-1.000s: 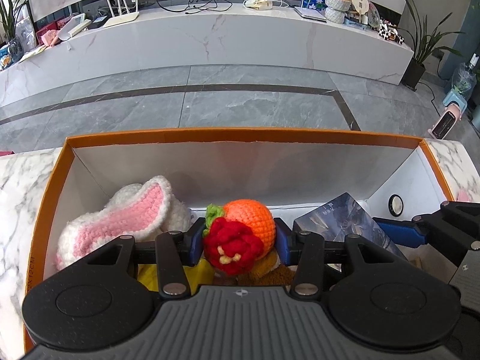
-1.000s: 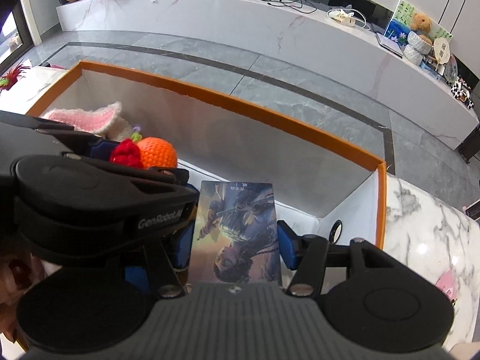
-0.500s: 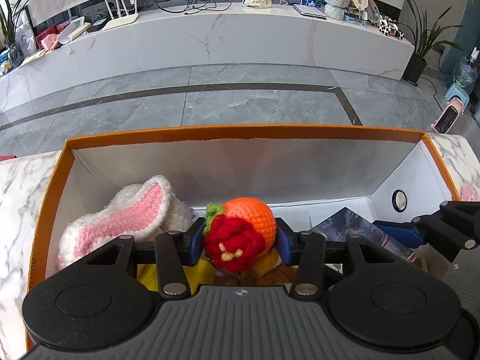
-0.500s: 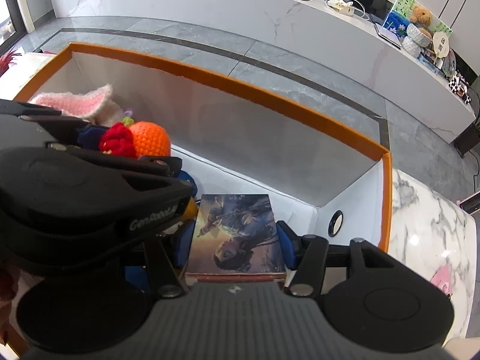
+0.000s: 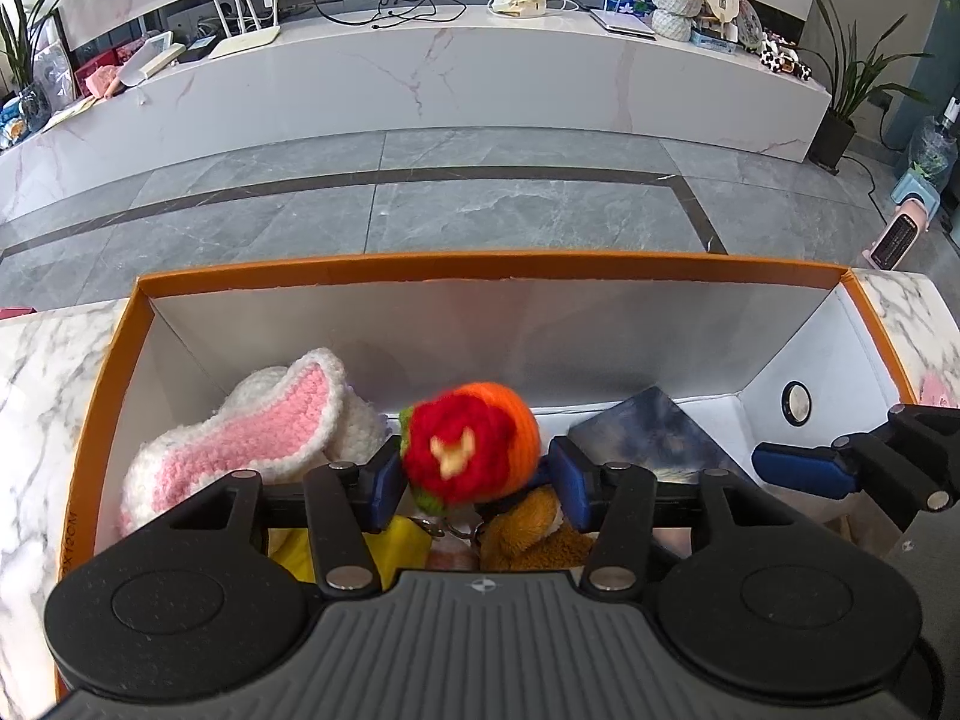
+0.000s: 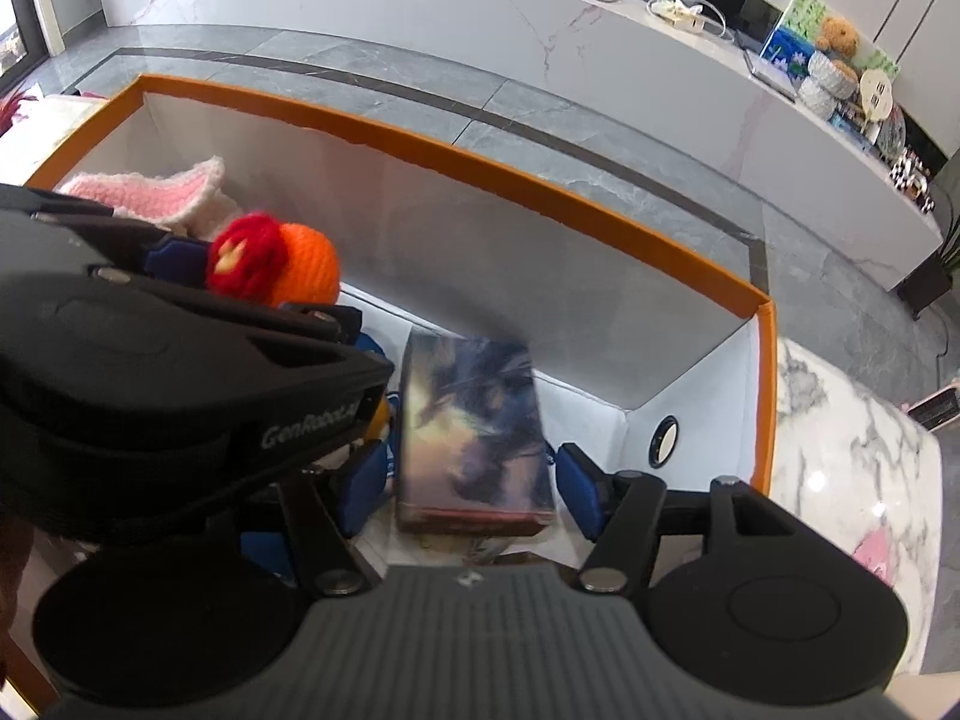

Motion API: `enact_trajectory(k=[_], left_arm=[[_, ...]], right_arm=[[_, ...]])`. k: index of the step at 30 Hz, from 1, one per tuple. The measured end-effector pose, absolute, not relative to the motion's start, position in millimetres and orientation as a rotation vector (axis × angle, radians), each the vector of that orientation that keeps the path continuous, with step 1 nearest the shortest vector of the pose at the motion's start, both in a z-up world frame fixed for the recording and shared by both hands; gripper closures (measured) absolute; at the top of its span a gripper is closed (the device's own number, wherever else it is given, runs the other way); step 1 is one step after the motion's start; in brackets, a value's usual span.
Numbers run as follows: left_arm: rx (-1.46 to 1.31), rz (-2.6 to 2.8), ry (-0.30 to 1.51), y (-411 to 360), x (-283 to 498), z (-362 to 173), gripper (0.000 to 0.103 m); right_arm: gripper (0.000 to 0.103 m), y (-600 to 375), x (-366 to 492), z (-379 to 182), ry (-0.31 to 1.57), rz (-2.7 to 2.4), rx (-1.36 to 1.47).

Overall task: Organize objects
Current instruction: 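Lower the fruit with the left gripper while the right lowers the card box into the box, then open both grippers to release the fruit and card box, then withdraw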

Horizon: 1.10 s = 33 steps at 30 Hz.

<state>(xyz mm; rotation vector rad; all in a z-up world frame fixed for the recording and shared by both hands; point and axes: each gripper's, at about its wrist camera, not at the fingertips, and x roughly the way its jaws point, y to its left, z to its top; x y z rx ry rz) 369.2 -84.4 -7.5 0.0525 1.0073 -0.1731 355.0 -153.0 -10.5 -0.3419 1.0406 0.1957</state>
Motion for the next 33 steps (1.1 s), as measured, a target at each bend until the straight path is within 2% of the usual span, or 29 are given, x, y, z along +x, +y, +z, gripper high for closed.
enact_trajectory(k=[6, 10, 20, 24, 33], left_arm=[[-0.014, -0.214, 1.009, -72.0, 368.8, -2.2, 0.042], [-0.034, -0.219, 1.006, -66.3, 367.0, 3.5, 0.041], [-0.02, -0.217, 0.97, -58.7, 350.0, 27.6, 0.04], [0.02, -0.218, 0.957, -56.0, 332.1, 43.2, 0.04], [0.026, -0.137, 0.848, -31.6, 253.8, 81.6, 0.04]], right_arm=[[0.037, -153.1, 347.2, -4.1, 1.004, 0.196, -0.359], [0.018, -154.1, 336.6, 6.1, 0.963, 0.194, -0.359], [0.017, -162.4, 304.4, 32.0, 0.906, 0.175, -0.275], [0.008, -162.2, 279.1, 47.9, 0.851, 0.105, -0.247], [0.005, -178.1, 203.1, 72.9, 0.775, 0.005, -0.077]])
